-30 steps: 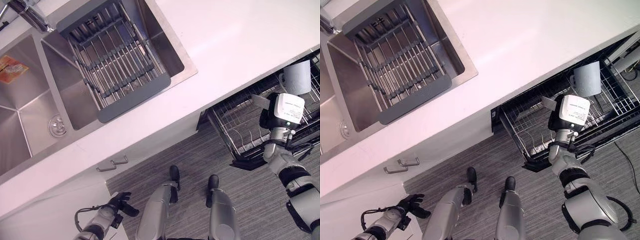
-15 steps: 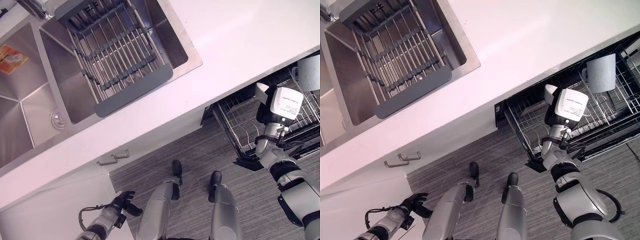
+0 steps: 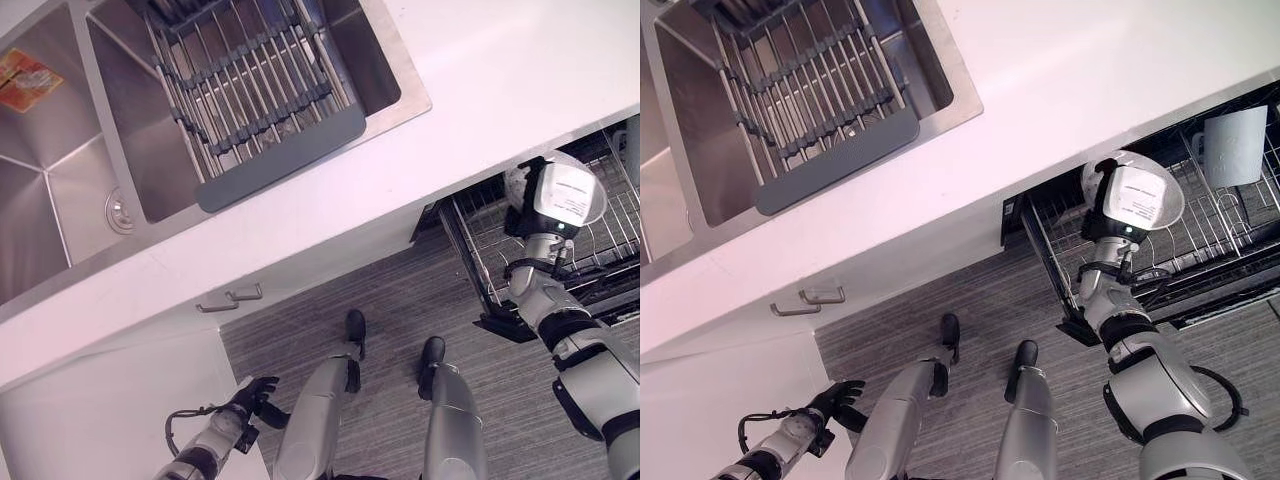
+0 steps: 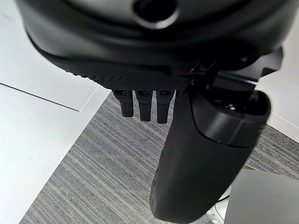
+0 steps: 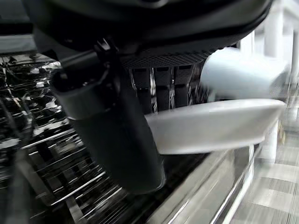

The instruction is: Place the dishes in the dishwasher.

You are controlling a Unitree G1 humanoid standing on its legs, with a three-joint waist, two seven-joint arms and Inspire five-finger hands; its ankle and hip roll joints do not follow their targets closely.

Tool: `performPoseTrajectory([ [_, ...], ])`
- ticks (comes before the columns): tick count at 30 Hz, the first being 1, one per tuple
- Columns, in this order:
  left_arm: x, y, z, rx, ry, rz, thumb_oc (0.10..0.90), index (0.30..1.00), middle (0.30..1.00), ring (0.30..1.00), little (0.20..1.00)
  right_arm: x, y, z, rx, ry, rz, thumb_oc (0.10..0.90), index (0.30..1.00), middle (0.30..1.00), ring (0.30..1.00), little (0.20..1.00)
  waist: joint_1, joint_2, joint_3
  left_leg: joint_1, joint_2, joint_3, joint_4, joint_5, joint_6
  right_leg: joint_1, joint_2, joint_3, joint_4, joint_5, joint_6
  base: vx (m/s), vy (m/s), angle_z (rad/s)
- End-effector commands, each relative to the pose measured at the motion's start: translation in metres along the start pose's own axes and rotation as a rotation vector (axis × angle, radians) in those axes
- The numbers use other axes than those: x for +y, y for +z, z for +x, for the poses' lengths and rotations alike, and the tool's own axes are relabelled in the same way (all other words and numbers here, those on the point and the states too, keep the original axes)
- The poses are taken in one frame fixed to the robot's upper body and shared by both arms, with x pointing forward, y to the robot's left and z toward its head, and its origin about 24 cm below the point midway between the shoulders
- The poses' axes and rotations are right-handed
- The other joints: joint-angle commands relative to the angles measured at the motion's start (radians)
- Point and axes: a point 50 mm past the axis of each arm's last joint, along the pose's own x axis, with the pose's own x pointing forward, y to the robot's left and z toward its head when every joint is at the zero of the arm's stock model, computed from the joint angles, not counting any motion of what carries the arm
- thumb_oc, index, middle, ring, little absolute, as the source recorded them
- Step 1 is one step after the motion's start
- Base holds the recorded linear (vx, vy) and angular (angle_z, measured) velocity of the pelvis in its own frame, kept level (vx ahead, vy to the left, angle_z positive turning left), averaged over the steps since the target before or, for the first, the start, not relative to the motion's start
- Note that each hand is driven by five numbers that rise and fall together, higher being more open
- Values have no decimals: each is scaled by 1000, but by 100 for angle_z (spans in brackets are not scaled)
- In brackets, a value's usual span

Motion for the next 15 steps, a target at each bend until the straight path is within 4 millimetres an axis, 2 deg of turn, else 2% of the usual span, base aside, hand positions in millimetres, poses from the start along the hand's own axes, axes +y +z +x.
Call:
performPoseTrajectory([
  [1, -24, -4, -1, 31, -44, -2, 800, 900, 900, 900, 900, -32, 5, 32, 39, 40, 288, 800, 900, 900, 900, 900, -3, 156, -6, 23, -5, -6, 18, -132, -46, -37, 27, -4, 62, -88, -42, 0, 0, 0],
  [5, -22, -2, -1, 32, -48, -10, 800, 900, 900, 900, 900, 2, 2, 12, 172, 319, 561, 800, 900, 900, 900, 900, -10, 150, -6, 27, 2, 4, 18, -132, -47, -41, 31, 2, 67, -89, -47, 0, 0, 0],
  [8, -21, 0, 0, 32, -48, -12, 800, 900, 900, 900, 900, 14, 5, 4, 191, 429, 609, 800, 900, 900, 900, 900, -14, 147, -6, 33, 6, 13, 18, -130, -46, -41, 31, 4, 73, -91, -51, 0, 0, 0],
  [12, -20, 1, 0, 39, -46, -15, 800, 900, 900, 900, 900, 13, 12, 7, 188, 414, 613, 800, 900, 900, 900, 900, -18, 143, -6, 39, 10, 20, 18, -128, -46, -38, 32, 6, 80, -91, -51, 8, -1, -2],
  [15, -20, -3, -1, 52, -45, -24, 800, 900, 900, 900, 900, 4, 20, 15, 213, 298, 711, 800, 900, 900, 900, 900, -23, 139, -6, 47, 16, 28, 18, -132, -47, -30, 37, 10, 74, -91, -51, 7, 4, 0],
])
